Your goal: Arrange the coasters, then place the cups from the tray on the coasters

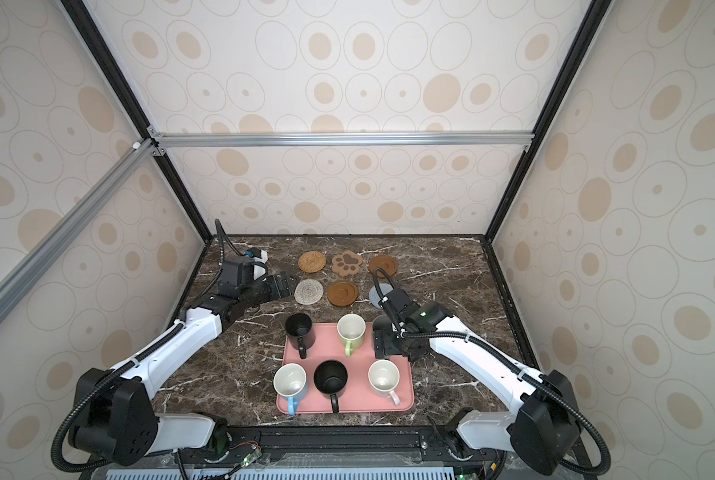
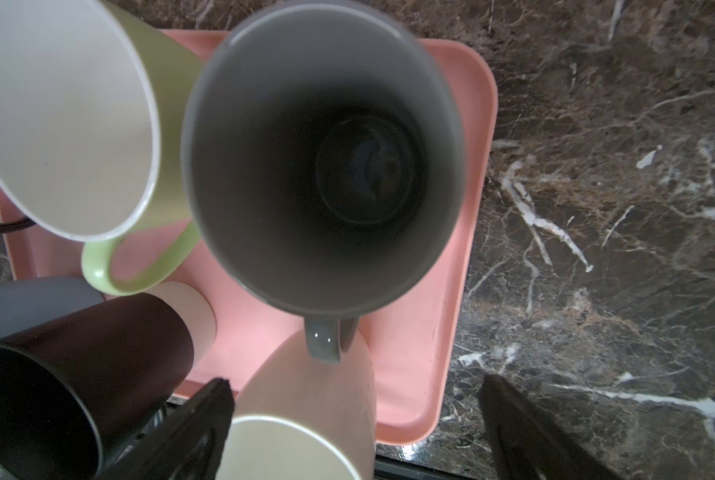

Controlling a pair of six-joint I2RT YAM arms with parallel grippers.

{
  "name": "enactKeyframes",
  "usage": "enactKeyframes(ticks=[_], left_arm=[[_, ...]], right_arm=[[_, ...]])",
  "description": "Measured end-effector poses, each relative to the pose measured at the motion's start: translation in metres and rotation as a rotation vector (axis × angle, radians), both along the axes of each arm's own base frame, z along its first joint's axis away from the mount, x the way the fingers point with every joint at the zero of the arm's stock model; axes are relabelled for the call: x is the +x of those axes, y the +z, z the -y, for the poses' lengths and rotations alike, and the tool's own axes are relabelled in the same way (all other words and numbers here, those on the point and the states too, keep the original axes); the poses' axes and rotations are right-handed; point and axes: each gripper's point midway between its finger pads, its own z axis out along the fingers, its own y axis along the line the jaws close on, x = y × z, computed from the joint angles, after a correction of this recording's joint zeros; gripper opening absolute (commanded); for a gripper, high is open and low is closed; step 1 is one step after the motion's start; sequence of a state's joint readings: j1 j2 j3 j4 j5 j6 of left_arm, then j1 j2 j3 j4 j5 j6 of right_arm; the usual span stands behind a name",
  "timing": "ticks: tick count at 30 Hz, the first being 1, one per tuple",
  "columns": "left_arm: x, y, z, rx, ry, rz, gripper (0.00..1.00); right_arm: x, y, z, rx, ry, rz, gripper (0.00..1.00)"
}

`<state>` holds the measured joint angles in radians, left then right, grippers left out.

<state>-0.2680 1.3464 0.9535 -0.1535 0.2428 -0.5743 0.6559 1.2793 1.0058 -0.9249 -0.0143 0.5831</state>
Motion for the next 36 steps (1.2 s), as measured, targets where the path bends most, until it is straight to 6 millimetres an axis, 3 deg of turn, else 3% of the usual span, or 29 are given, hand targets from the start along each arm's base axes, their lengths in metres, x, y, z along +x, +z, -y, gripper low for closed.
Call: enactKeyframes(ticks=[18, 36], left_arm=[[-0.002, -0.005, -0.001, 0.003, 0.001, -0.014, 1.0], [-0.013, -0.011, -0.004, 0.008, 0.003, -0.023, 1.0]], right_arm=[[0.005, -0.01, -0.016, -0.005, 0.027, 0.011, 0.91], [0.016, -0.024, -0.01, -0.078, -0.002, 0.034, 0.54]])
